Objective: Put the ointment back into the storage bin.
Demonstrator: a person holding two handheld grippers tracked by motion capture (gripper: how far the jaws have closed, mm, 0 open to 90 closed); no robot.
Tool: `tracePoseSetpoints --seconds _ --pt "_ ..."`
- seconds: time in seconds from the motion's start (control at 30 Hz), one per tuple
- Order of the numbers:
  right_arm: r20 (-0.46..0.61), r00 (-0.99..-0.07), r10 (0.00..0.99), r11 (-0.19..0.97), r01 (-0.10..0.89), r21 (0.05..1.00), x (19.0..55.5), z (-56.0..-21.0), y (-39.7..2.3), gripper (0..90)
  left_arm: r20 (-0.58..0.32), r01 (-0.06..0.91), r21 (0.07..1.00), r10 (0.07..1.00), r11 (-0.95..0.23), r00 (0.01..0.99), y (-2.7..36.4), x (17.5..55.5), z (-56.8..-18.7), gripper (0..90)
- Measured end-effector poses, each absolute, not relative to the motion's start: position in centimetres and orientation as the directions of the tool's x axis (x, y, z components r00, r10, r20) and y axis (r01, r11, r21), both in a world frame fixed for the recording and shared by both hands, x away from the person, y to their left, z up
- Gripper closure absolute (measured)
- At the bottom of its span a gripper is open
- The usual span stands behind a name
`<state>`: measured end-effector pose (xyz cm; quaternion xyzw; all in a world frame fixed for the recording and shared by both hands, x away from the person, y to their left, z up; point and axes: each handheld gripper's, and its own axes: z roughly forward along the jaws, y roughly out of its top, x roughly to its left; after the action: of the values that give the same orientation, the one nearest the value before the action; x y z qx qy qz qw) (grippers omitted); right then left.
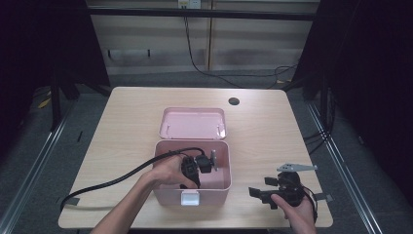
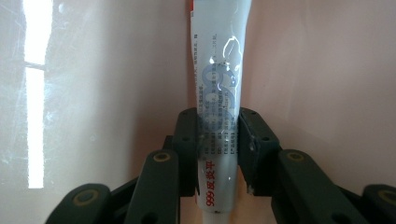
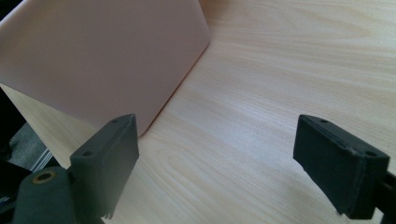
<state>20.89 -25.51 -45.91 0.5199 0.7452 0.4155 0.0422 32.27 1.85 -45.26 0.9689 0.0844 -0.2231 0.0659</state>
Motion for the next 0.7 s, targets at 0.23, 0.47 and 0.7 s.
tracePoseSetpoints --seconds 0.23,0.47,0.7 --pt "0.369 -0.455 0.811 0.114 0.74 0.663 20.9 -45.9 -25.5 13.7 -0.443 0.195 0.096 0.134 -0.976 0.887 1.9 32.4 -44.9 67.0" --pt "0.368 -0.454 0.812 0.113 0.74 0.663 20.9 -45.9 -25.5 13.7 -0.427 0.213 0.117 0.144 -0.97 0.892 2.2 32.5 -44.3 65.3" --pt "0.368 -0.455 0.811 0.114 0.74 0.663 20.9 -45.9 -25.5 13.7 -0.401 0.233 0.138 0.161 -0.963 0.902 2.5 32.5 -43.3 61.7"
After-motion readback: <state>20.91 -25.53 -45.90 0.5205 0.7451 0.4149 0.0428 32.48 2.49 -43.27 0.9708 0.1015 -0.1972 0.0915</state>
